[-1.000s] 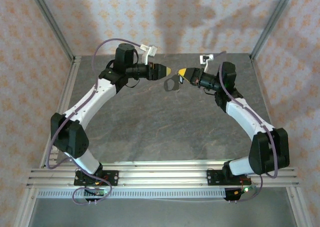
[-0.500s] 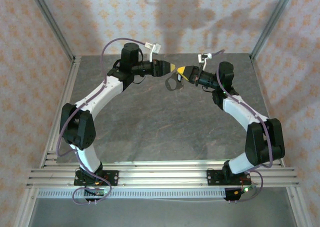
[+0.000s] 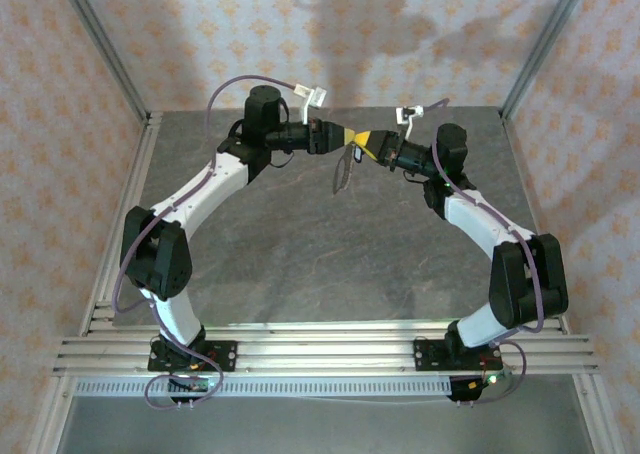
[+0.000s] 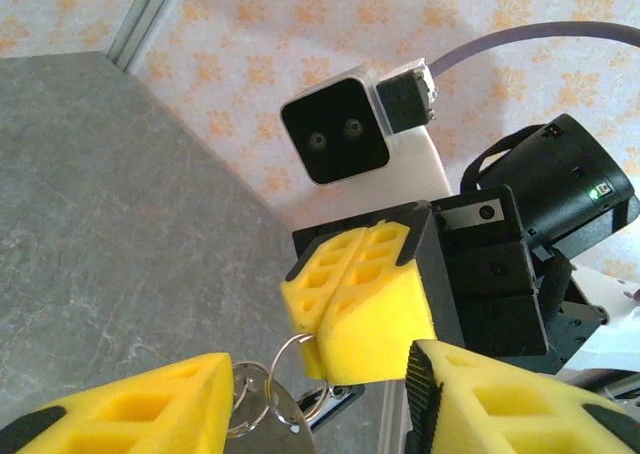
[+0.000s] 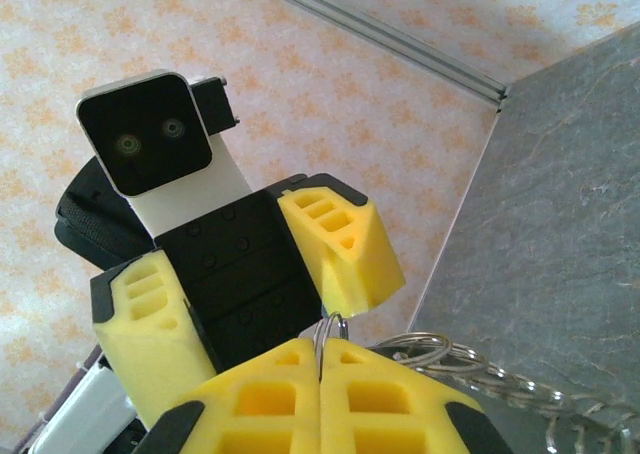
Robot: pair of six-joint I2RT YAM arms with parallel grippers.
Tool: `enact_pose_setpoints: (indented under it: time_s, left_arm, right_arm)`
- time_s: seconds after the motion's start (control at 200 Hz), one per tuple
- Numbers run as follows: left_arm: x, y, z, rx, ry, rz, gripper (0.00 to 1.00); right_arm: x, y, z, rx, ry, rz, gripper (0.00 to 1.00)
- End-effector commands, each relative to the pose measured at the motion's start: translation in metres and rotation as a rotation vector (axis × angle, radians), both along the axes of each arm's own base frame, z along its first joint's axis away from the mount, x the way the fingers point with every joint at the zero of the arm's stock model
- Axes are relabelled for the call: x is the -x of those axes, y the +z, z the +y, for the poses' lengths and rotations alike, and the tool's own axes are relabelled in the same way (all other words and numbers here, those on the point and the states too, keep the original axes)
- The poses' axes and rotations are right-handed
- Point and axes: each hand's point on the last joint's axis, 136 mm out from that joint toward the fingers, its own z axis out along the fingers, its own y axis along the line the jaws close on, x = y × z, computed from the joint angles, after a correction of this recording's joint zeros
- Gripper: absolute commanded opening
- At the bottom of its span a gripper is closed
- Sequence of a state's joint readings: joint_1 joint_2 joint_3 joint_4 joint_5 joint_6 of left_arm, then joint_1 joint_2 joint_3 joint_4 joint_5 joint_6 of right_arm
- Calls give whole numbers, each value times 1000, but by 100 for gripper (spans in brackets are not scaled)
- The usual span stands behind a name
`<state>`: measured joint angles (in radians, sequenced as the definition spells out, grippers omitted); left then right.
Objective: Put the keys on the keyring
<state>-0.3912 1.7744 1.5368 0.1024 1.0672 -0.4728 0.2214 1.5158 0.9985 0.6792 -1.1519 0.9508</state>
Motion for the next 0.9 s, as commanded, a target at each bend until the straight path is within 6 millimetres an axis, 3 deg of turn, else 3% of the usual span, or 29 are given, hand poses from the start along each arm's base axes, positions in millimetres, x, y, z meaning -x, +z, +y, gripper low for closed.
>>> enact_pose_setpoints:
  time_s: [0.0, 0.175, 0.385, 0.586, 0.896]
  left_arm:
    - [3, 7, -7, 18, -39, -34, 48]
    - [9, 8, -10, 26, -66, -42, 34]
    - [13, 7, -10, 27, -81, -45, 31]
    - [17, 6, -14, 27, -102, -45, 21]
    - [25, 2, -21, 6, -140, -40, 24]
  right_arm:
    - [2, 30, -3, -28, -7, -112, 0]
    - [-2, 26, -4, -27, -21, -104, 0]
    - [-9, 20, -8, -24, -41, -88, 0]
    - [-11, 17, -8, -24, -48, -81, 0]
    - [-13, 14, -8, -23, -51, -73, 0]
